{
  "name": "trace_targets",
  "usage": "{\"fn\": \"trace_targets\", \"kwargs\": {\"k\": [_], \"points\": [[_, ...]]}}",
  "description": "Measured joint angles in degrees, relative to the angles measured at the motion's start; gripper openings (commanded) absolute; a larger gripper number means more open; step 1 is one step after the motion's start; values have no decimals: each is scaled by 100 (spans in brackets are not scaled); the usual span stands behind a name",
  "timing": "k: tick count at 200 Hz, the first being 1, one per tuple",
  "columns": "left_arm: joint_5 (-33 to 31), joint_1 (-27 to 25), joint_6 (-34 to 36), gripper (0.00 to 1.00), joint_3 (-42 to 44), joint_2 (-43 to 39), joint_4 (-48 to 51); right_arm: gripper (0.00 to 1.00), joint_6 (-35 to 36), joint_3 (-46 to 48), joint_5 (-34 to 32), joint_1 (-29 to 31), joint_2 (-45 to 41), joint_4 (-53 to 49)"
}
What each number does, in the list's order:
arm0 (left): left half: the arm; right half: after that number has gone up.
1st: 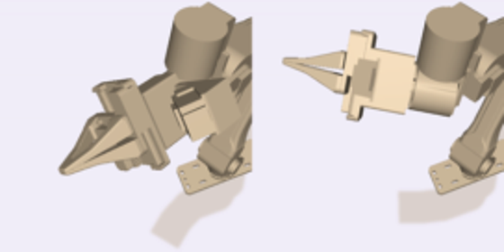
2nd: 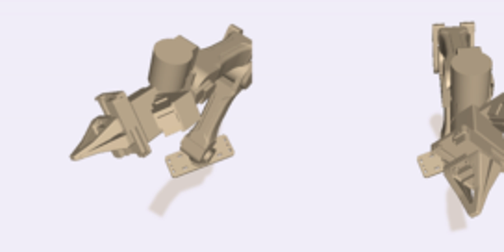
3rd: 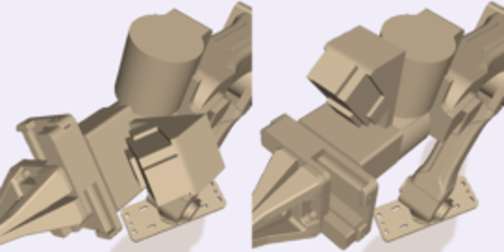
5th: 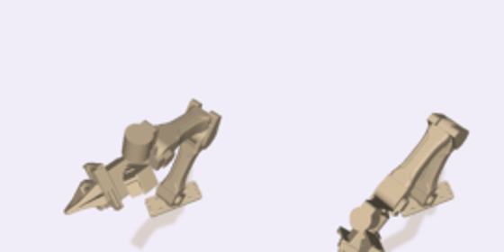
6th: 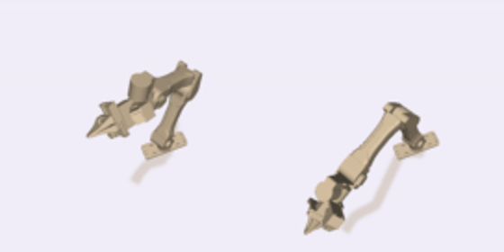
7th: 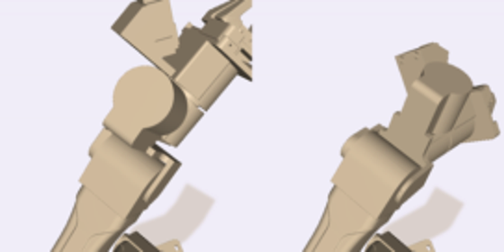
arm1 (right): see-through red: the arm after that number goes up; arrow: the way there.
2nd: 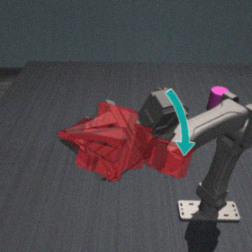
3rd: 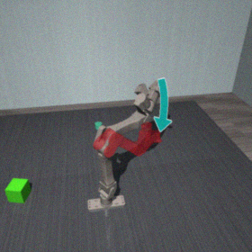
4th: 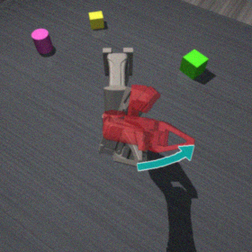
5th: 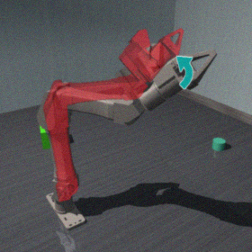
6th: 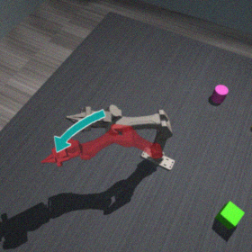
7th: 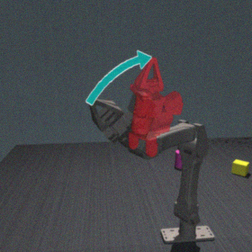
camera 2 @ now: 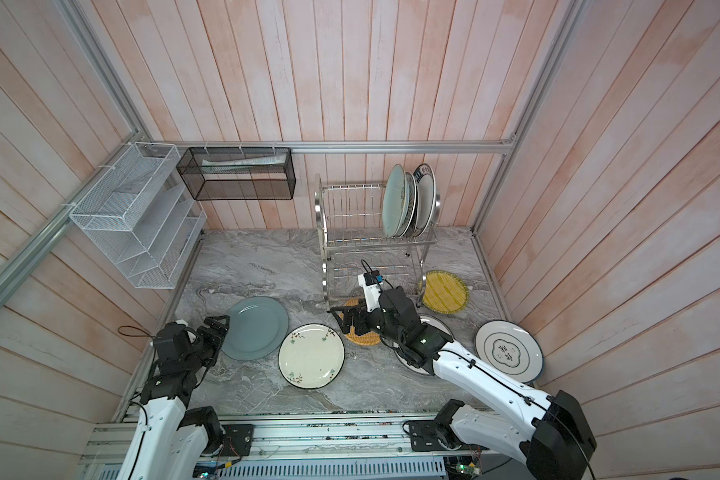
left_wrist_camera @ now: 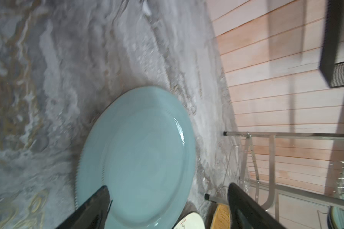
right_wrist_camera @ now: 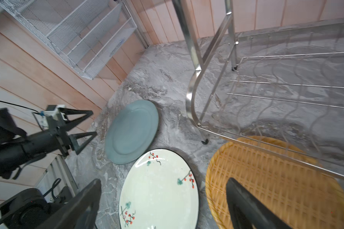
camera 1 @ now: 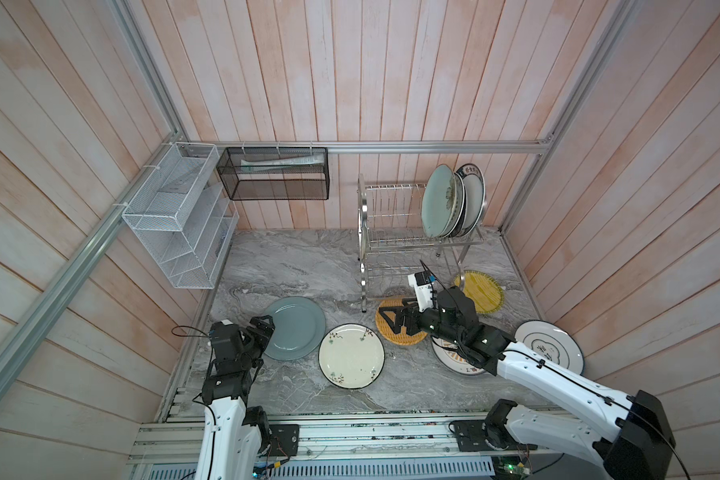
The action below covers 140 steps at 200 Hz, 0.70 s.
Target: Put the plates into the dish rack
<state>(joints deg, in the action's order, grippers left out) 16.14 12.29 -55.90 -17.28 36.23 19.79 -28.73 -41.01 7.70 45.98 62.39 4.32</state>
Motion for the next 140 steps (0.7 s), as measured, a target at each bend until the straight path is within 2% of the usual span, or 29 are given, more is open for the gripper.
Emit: {"fn": "trace_targets", "kwargs": {"k": [31,60,97,140], "points": [[181,9,-87,90,356,46,188,98,-201,199,258,435,358,656],[411,20,-190,78,723,61,2,98,-326,363,400,592,522,990],[684,35,-332,77,997,186,-691,98,-452,476,439,608,522,1134],[872,44,-483,72,1198,610,-1558,98,-557,542,439,610,487,1233]]}}
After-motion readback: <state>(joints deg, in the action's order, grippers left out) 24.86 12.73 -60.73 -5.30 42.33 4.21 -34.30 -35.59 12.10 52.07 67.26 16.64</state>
